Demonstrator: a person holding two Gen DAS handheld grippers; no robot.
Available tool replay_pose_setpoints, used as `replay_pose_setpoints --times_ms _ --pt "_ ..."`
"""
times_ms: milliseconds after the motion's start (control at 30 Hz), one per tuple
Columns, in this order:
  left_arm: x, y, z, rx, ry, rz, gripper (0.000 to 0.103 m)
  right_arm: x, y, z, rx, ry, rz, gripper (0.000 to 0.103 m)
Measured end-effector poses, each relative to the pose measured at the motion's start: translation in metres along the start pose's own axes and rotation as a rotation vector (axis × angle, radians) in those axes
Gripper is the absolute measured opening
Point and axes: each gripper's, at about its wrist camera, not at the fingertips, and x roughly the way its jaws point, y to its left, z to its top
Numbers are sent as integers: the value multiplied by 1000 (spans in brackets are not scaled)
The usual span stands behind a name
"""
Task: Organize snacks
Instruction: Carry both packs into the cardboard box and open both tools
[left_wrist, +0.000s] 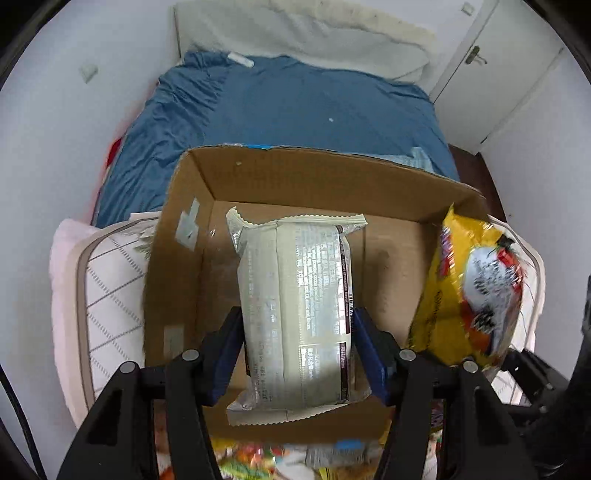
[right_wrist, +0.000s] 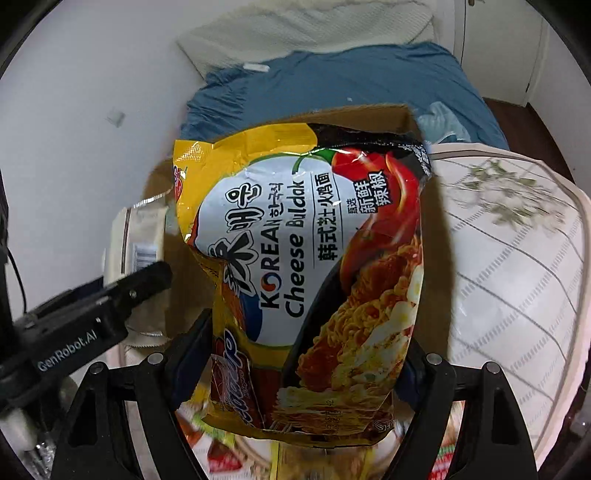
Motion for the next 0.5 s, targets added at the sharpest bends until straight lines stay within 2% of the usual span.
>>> replay_pose_setpoints --times_ms 200,433,500 --pt "39 -1 20 21 65 -9 56 58 -7 28 21 73 -48 85" --pt "67 -11 30 70 115 -11 59 87 1 42 10 104 -92 85" --pt "71 -17 27 92 119 5 59 94 6 43 -21 125 -134 86"
